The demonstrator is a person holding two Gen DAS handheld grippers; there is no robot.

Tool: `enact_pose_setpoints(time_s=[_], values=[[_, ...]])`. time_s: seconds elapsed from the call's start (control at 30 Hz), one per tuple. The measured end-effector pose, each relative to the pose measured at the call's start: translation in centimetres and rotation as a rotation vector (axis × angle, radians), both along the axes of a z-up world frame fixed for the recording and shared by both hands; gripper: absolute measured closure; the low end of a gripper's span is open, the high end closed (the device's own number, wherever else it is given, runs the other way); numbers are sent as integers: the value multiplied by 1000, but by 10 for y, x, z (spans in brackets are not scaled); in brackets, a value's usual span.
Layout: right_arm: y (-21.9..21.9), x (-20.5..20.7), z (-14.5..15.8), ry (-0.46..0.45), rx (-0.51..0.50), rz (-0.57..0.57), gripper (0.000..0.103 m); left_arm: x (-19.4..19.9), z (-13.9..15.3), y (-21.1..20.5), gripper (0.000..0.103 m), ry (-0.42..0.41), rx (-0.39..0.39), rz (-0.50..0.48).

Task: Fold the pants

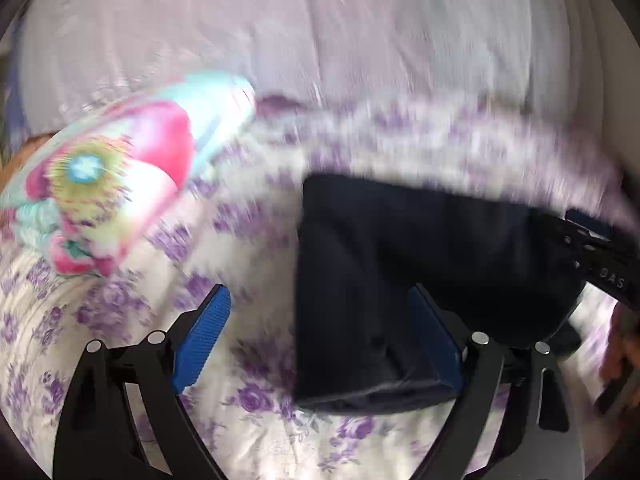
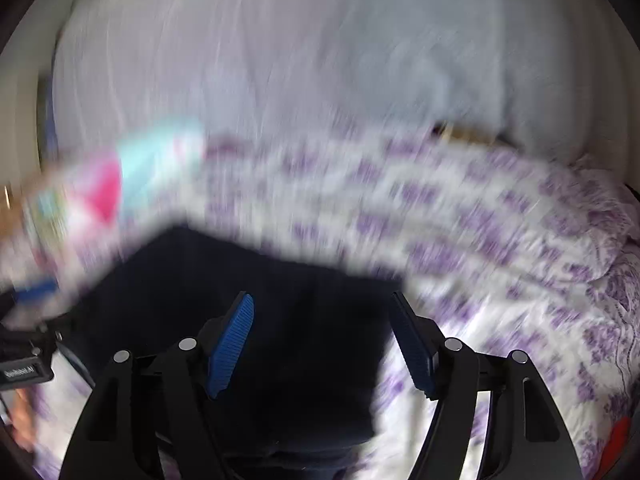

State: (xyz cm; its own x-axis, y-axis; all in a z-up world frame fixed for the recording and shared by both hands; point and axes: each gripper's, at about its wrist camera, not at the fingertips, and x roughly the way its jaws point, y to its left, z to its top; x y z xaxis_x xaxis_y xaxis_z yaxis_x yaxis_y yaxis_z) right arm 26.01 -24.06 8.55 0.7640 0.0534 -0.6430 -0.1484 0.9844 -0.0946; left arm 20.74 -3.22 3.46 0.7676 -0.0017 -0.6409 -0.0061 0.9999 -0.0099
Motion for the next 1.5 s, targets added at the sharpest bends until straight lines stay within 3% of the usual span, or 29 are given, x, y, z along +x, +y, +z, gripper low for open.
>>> enact_pose_setpoints(time_s=[0.07,0.1,0.17,0.27,0.37,0.47,0.6,0.67,0.77,0.9,1.07,1.2,1.3,1.5], values=[[11,12,-23,87,-117,-30,15,14,-16,-6,14,96,27,-3],[10,12,-24,81,-120,-47,10,12,-14,-1,6,90,7,12],[7,10,-23,73,-120,-69,4,15,-20,9,4,120,-59,21],[0,12,-25,96,-81,-73,4,18,-28,24,4,151,-175,12],[-2,10,-27,135,-46,-93,4,17,-30,28,4,155,-205,12],[-22,1,-28,180,131,-130,4,1,-26,27,5,130,-179,31],[-31,-46,-3,-22,196,-182,4,-49,-3,16,5,-14,-90,34],[-26,-65,1,-56,194,-178,4,-75,4,8,5,-67,-26,33],[-4,-88,-1,-27,126,-146,4,-105,7,-3,5,-85,25,9],[24,-138,10,-95,21,-119,4,-135,11,-7,5,-86,38,18],[30,-177,21,-123,54,-104,4,-168,17,-2,5,-114,1,52],[24,-206,36,-250,77,-142,4,-179,20,-4,5,-135,17,65],[21,-208,42,-310,59,-195,4,-180,21,-5,5,-138,31,61],[18,-187,32,-212,68,-199,4,-171,20,-10,5,-132,49,39]])
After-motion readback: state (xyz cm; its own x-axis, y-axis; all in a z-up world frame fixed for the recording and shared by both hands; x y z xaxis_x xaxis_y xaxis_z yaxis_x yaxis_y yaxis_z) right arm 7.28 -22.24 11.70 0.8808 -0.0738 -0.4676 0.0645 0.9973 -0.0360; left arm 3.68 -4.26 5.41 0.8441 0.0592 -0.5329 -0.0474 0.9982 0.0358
